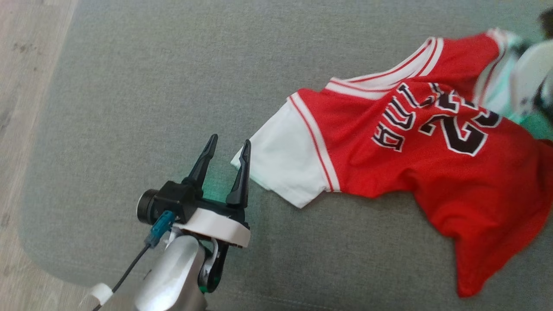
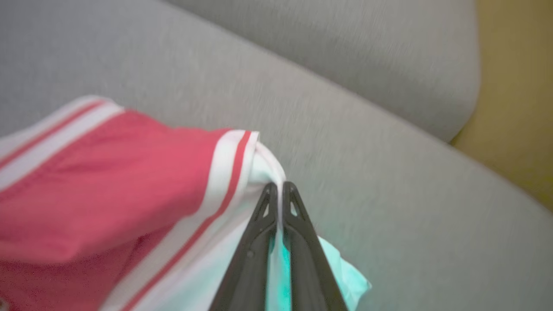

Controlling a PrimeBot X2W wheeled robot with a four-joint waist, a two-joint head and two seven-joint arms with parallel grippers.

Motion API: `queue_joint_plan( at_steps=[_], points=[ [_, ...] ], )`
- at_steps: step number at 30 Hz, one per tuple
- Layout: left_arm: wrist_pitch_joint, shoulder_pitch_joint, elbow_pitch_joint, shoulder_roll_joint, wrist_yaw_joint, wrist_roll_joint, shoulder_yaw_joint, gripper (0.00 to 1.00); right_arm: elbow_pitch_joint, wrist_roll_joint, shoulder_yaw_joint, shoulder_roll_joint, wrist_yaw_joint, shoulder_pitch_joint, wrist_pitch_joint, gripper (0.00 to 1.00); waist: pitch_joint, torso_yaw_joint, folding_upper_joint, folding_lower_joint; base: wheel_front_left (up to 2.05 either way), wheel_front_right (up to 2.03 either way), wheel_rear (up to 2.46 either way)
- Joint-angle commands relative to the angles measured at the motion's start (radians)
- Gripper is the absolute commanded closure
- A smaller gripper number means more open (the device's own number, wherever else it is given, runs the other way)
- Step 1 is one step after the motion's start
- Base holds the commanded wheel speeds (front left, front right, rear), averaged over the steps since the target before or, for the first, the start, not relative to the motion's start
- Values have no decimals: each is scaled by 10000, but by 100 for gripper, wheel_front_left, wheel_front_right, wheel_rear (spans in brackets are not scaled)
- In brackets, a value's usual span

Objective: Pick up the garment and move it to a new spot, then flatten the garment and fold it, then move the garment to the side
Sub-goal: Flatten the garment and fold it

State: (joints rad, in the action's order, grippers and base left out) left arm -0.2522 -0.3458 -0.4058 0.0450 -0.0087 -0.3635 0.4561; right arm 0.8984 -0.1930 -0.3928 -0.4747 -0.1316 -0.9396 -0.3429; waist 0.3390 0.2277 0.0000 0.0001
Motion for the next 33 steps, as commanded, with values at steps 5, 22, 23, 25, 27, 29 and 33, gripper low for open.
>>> queue_joint_plan(
  at_steps=[5, 22, 23, 25, 27, 29, 33],
  points=[
    [-95, -388, 429, 53, 91, -202, -82, 0, -112, 1280, -141, -201, 9, -1913, 1391, 100, 179, 231, 0, -1, 0, 0, 0],
    [-95, -652, 620, 53, 265, -662, 413, 0, 1013, 4559, 431, 432, 9, -4796, 4273, 100, 588, 1040, 0, -1, 0, 0, 0],
    [-95, -659, 627, 53, 282, -669, 418, 0, 1083, 4727, 654, 519, 9, -4812, 4305, 69, 599, 1034, 0, -1, 0, 0, 0],
    [-95, -659, 624, 53, 315, -672, 413, 0, 1386, 5102, 907, 719, 9, -4677, 4105, 0, 591, 994, 0, -1, 0, 0, 0],
    [-95, -665, 593, 53, 323, -664, 400, 0, 1627, 5270, 1188, 929, 9, -4515, 4075, 0, 553, 915, 0, -1, 0, 0, 0],
    [-95, -680, 560, 53, 329, -623, 363, 0, 1859, 5249, 1623, 1095, 9, -4337, 4108, 0, 478, 788, 0, -1, 0, 0, 0],
    [-95, -677, 445, 53, 286, -368, 128, 0, 2176, 4883, 2766, 1641, 9, -3488, 4808, 0, 93, 310, 0, -1, 0, 0, 0]
  ],
)
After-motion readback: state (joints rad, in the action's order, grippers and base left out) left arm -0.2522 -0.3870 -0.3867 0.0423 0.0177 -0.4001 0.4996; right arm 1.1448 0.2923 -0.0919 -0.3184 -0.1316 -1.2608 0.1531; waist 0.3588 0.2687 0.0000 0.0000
